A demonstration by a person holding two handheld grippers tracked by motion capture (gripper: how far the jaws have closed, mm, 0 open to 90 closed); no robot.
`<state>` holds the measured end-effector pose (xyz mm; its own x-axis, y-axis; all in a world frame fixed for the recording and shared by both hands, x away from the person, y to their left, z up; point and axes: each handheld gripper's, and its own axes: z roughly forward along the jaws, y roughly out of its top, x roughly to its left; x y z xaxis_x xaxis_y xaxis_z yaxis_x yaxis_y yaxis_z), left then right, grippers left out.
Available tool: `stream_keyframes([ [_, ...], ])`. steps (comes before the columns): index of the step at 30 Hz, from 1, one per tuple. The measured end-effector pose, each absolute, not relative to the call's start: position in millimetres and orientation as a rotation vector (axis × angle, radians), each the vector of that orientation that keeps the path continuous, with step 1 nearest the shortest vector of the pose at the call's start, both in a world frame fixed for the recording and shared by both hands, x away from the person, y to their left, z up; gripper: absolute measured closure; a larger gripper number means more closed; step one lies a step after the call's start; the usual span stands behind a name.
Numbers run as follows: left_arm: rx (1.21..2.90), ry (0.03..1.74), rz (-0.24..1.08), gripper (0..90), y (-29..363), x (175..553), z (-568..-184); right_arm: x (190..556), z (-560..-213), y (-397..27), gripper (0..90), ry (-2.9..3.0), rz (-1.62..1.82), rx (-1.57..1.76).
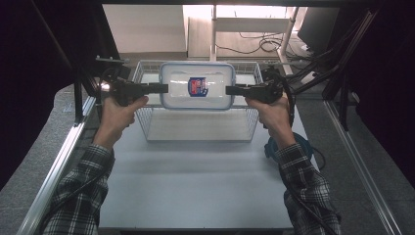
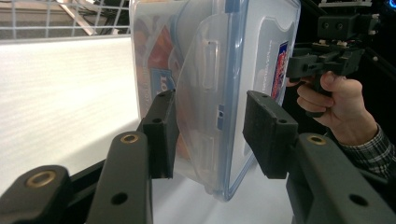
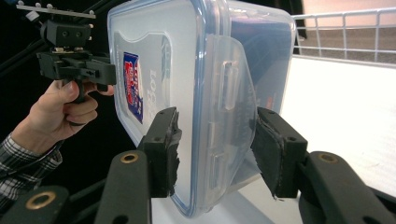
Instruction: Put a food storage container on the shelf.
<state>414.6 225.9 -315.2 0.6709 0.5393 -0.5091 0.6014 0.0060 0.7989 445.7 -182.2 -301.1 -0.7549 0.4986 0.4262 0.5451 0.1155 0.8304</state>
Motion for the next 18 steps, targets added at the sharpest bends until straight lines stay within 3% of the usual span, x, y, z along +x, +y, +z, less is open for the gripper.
stream_keyframes([
  [18, 1.591, 1.038, -0.085, 53.7, 224, 444, -328, 477, -307, -177, 51.8, -2.289, -1.697, -1.168],
])
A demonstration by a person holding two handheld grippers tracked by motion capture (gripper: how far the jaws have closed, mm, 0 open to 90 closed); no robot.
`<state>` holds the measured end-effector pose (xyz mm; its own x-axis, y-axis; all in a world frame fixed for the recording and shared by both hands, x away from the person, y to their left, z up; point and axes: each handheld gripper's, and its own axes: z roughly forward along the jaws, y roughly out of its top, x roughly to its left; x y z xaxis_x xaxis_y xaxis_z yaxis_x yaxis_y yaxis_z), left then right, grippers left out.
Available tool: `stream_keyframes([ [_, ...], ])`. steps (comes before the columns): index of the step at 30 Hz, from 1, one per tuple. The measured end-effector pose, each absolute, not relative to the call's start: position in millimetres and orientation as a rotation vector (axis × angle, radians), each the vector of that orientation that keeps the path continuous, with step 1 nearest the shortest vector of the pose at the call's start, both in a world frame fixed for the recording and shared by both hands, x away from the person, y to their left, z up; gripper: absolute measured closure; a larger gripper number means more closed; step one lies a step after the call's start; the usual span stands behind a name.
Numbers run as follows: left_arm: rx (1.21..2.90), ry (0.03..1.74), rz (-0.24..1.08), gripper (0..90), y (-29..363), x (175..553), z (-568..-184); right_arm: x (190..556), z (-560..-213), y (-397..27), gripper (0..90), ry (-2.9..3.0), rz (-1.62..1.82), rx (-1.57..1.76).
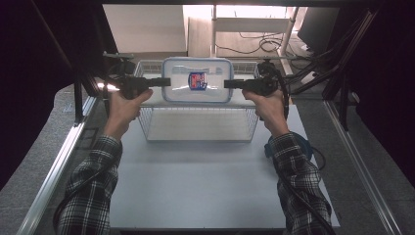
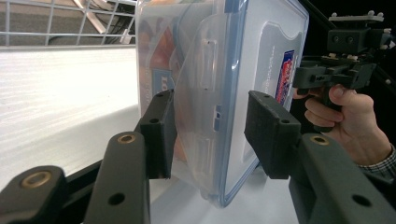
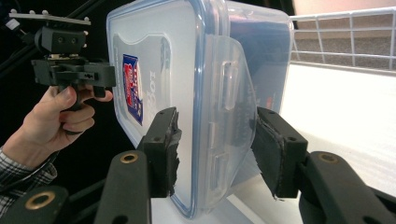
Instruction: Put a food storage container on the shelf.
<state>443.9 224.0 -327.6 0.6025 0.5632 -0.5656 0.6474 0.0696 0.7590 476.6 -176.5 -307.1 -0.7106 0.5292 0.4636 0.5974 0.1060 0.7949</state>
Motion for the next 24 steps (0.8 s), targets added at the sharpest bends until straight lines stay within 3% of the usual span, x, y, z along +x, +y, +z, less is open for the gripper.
stream_keyframes([
  [19, 1.622, 1.043, 0.046, 48.1, 215, 444, -327, 481, -305, -169, 45.3, -2.361, -1.668, -1.225],
  [22, 1.65, 1.049, 0.085, 43.2, 210, 442, -328, 480, -305, -167, 42.7, -2.402, -1.667, -1.233],
  [24, 1.674, 1.047, 0.104, 47.4, 208, 442, -330, 480, -305, -166, 39.1, -2.435, -1.655, -1.241],
])
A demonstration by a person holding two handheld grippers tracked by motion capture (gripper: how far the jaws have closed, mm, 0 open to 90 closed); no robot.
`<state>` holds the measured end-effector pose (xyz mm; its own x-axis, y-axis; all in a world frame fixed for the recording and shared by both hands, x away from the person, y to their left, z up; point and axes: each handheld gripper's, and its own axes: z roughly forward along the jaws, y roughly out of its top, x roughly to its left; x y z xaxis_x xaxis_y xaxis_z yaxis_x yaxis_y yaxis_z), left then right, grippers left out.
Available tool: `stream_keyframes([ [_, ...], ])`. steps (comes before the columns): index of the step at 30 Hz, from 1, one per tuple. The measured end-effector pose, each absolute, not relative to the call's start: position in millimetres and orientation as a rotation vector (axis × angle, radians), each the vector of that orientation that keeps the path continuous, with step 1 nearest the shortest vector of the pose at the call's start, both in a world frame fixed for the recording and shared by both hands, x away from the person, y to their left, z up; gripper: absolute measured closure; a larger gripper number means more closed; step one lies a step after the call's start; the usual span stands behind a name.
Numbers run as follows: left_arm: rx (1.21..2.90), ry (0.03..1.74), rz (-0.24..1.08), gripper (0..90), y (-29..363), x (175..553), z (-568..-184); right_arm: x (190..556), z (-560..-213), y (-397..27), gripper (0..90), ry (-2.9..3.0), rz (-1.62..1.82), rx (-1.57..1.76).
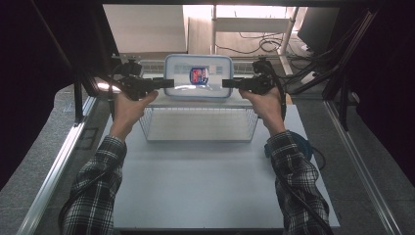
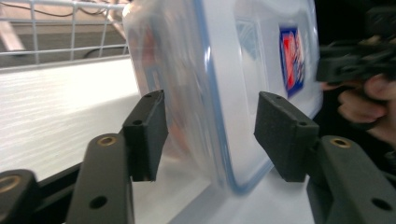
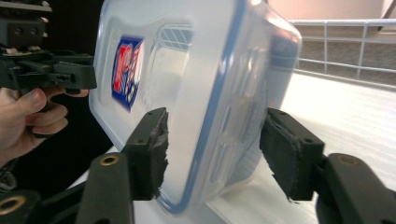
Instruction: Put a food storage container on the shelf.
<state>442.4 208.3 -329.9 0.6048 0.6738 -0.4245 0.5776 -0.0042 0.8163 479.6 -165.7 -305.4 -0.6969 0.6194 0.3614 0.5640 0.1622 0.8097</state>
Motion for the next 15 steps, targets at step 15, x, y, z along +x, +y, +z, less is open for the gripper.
stream_keyframes([
  [15, 1.67, 1.057, 0.102, 46.4, 206, 445, -333, 480, -304, -153, 25.1, 2.354, 1.471, 1.192],
])
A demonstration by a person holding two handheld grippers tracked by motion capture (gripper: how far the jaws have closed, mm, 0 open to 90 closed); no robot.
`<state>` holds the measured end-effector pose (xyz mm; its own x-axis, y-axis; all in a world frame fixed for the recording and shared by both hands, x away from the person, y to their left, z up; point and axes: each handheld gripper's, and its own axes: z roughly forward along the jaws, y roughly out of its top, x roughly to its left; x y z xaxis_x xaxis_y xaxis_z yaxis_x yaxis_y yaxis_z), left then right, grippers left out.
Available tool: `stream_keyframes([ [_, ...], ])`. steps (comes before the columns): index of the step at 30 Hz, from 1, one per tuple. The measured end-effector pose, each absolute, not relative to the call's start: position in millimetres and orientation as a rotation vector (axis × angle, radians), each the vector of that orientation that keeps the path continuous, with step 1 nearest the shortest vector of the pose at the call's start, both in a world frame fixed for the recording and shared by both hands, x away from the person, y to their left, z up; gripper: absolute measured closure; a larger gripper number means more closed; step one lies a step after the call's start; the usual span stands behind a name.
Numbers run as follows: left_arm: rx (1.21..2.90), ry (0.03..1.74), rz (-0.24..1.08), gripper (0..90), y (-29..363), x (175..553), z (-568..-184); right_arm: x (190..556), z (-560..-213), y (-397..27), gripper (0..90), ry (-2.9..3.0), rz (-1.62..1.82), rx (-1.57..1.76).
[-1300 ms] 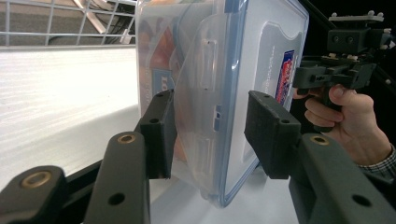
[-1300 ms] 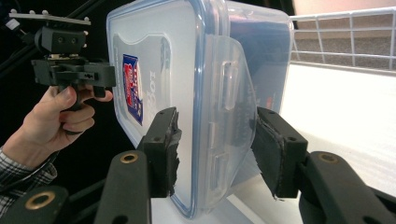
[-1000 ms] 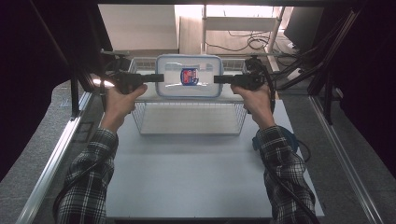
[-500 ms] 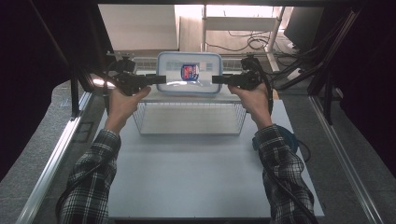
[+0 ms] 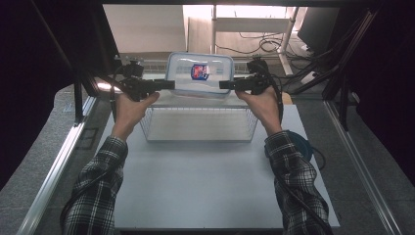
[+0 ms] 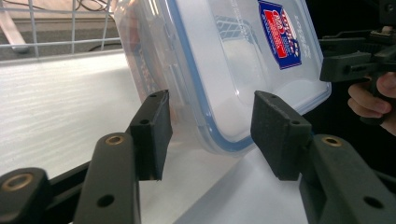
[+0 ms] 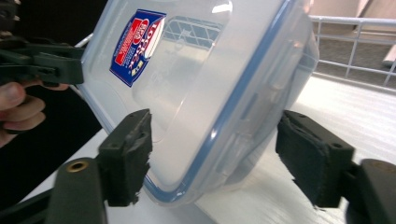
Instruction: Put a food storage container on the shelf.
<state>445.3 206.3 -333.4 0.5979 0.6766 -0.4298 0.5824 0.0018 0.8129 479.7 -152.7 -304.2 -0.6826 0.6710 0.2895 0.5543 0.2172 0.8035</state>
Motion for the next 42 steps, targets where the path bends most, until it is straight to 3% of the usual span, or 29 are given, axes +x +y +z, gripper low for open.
stream_keyframes([
  [7, 1.657, 1.09, 0.102, 41.2, 205, 448, -333, 481, -305, -149, 22.4, 2.345, 1.463, 1.221],
  [11, 1.64, 1.099, 0.092, 40.9, 205, 449, -333, 480, -304, -147, 14.7, 2.31, 1.404, 1.213],
  [14, 1.637, 1.102, 0.09, 39.9, 204, 451, -333, 479, -303, -147, 17.5, 2.298, 1.378, 1.196],
  [17, 1.637, 1.109, 0.108, 39.5, 203, 451, -332, 478, -301, -147, 29.0, 2.307, 1.415, 1.164],
  [24, 1.653, 1.141, 0.213, 35.1, 199, 450, -325, 478, -300, -148, 35.4, 2.278, 1.435, 1.199],
  [42, 1.659, 1.182, 0.137, 35.7, 194, 442, -322, 474, -295, -144, 35.4, 2.307, 1.392, 1.186],
])
